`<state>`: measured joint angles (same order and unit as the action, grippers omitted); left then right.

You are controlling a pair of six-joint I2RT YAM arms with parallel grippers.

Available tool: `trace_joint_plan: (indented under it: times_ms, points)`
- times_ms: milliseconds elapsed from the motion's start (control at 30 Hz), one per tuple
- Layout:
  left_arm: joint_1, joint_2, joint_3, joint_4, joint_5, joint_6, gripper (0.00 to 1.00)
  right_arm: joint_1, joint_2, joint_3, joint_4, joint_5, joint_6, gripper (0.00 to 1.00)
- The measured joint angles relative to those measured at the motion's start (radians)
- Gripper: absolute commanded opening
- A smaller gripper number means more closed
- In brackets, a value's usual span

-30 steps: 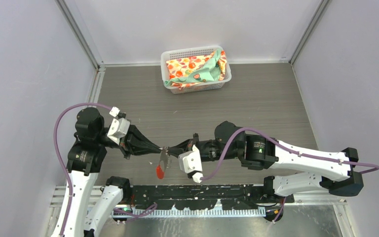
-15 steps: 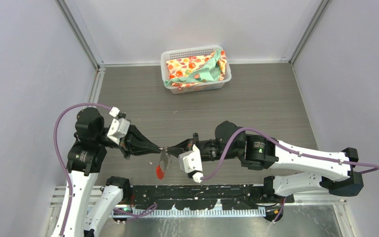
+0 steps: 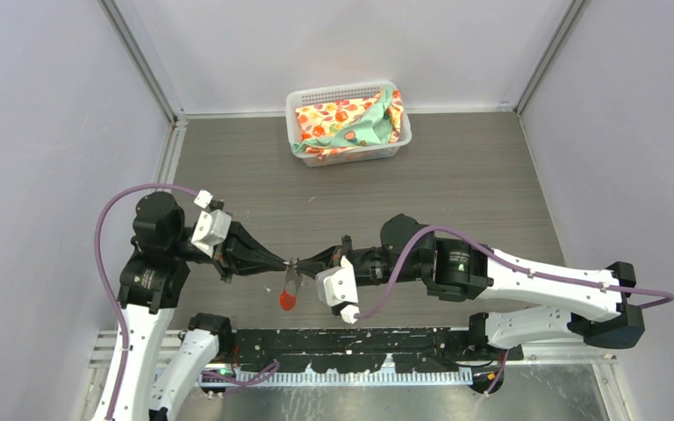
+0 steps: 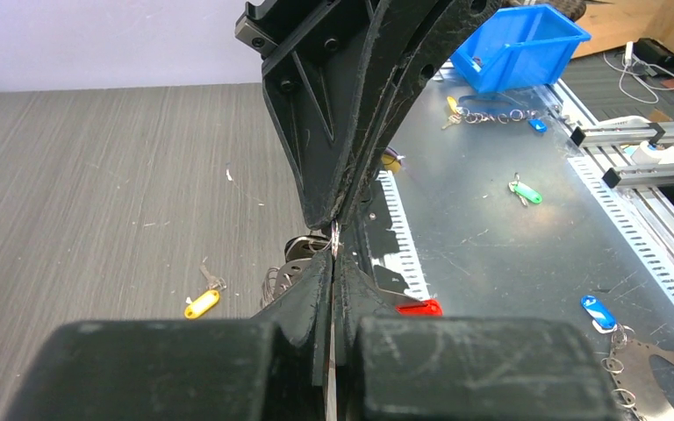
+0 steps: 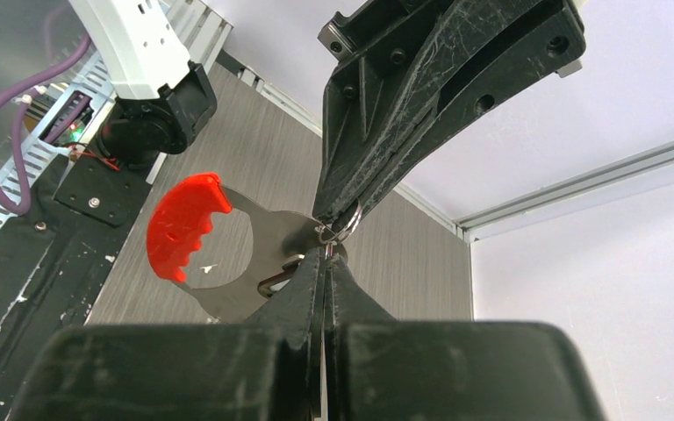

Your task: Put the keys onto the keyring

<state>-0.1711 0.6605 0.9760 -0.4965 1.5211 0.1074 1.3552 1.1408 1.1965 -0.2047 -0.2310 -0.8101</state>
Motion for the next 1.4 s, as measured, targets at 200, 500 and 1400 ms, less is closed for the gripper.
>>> trace_joint_plan:
  times_ms: [200, 500, 1400]
  points:
    - [0.000, -0.005, 0.000, 0.000, -0.011, 0.000, 0.00, -0.002, 0.009, 0.005, 0.003, -0.003, 0.000, 0.01]
    - [0.000, -0.006, 0.000, 0.000, -0.040, 0.000, 0.00, -0.005, 0.011, 0.006, 0.011, -0.003, 0.000, 0.01]
    - [-0.002, 0.001, 0.000, -0.046, -0.078, 0.031, 0.00, -0.007, 0.000, 0.013, 0.011, 0.000, 0.000, 0.01]
